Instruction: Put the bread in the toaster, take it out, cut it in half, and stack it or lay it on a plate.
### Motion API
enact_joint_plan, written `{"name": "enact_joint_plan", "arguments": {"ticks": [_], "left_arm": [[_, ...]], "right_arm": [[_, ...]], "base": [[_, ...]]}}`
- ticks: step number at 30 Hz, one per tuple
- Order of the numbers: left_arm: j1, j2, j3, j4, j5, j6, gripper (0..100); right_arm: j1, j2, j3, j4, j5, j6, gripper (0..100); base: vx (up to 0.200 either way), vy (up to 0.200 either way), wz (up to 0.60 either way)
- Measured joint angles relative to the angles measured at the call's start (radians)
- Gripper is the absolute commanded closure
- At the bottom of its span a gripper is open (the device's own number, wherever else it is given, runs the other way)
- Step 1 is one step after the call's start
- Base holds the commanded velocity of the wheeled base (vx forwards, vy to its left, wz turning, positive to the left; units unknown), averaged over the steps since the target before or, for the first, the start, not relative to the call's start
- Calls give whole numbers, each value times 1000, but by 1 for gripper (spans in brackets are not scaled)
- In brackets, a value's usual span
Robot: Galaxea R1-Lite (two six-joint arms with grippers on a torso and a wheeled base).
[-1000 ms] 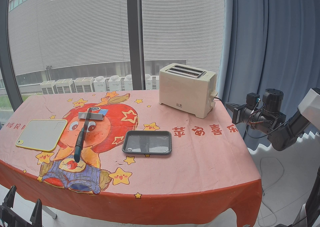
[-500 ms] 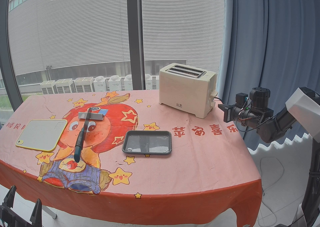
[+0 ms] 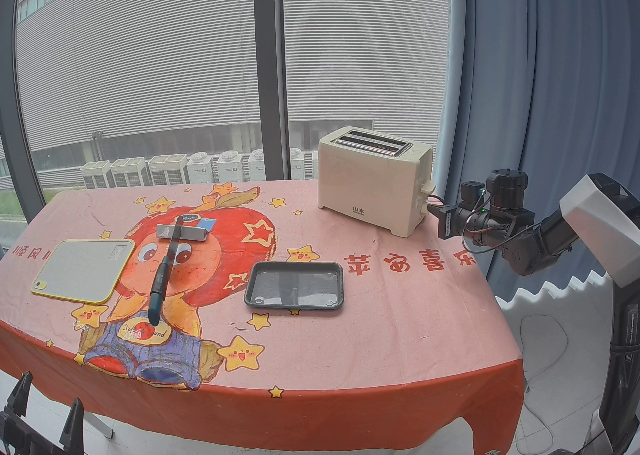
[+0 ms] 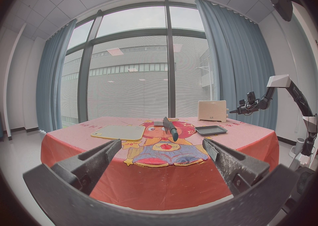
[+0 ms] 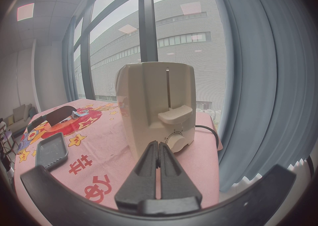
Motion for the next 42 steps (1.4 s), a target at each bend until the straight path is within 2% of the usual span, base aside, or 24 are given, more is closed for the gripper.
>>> {"name": "enact_joint_plan", "arguments": {"ticks": [19, 42], "left_arm": [[0, 0, 0, 0, 0, 0, 0], [0, 0, 0, 0, 0, -1, 0]], "right_arm": [[-4, 57, -99, 37, -2, 0, 100], [-5, 90, -119, 43, -10, 0, 100]], "base": [[0, 0, 0], [0, 0, 0]]}}
